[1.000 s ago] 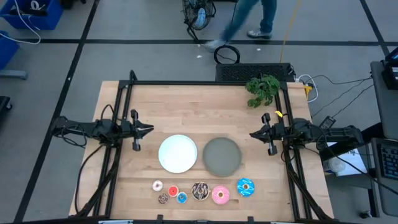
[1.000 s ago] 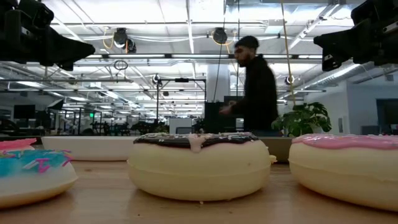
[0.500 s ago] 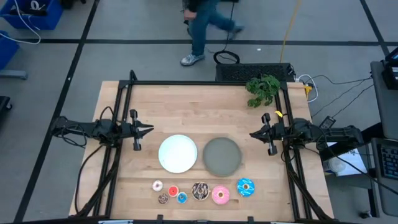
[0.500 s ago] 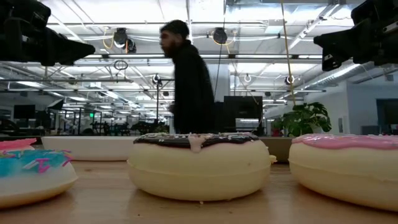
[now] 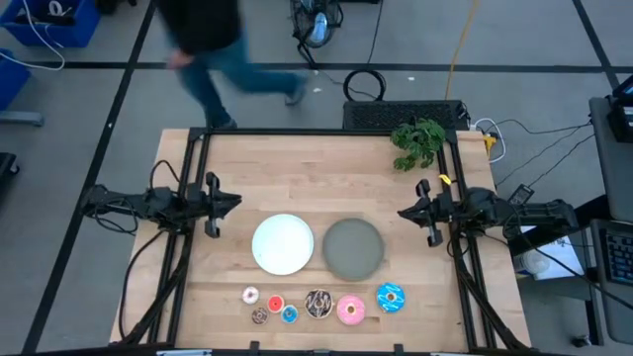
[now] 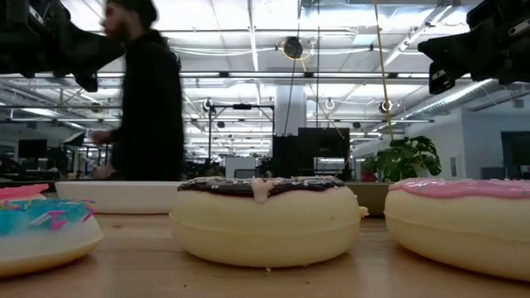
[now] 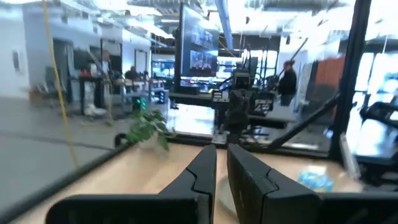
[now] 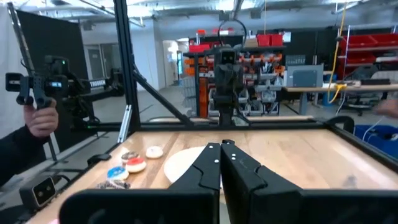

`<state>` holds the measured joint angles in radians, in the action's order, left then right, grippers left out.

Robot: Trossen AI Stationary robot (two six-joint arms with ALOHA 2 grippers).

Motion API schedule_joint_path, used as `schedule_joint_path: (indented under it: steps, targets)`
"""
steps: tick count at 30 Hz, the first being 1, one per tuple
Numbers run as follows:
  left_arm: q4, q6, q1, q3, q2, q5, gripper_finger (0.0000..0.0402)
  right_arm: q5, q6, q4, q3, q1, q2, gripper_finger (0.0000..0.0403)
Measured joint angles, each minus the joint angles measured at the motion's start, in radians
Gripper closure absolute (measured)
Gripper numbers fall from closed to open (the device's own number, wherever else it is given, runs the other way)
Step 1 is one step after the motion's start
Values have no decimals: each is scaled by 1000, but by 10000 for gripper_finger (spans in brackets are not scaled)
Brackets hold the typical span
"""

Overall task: Pick & Place donuts
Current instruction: Put the large blue donut on the gray plate

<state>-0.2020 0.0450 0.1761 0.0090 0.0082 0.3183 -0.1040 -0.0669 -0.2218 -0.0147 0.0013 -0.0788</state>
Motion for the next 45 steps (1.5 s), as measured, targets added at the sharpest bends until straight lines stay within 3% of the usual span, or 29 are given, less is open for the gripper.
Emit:
schedule_joint_path:
  steps: [5, 11, 15, 22, 32, 34, 39, 45]
  targets:
    - [6, 18, 0, 0, 0, 2, 355, 1, 4, -15, 0, 0, 0, 403]
    - [-2, -6, 0, 0, 0, 186, 355, -1, 64, -109, 0, 0, 0, 403]
    - [29, 0, 0, 0, 1, 250, 355, 0, 71, -86, 0, 0, 0, 403]
    - [96, -70, 0, 0, 0, 260, 355, 3, 173, -17, 0, 0, -16, 403]
    - [43, 14, 0, 1, 1, 269, 355, 41, 212, -60, -9, 1, -77, 403]
    - [40, 21, 0, 1, 1, 269, 355, 110, 210, -35, -52, 1, -100, 403]
    - [43, 30, 0, 1, 1, 269, 355, 152, 102, 313, -308, 44, -226, 403]
    - [64, -36, 0, 1, 1, 269, 355, 325, -7, 633, -615, 218, -485, 403]
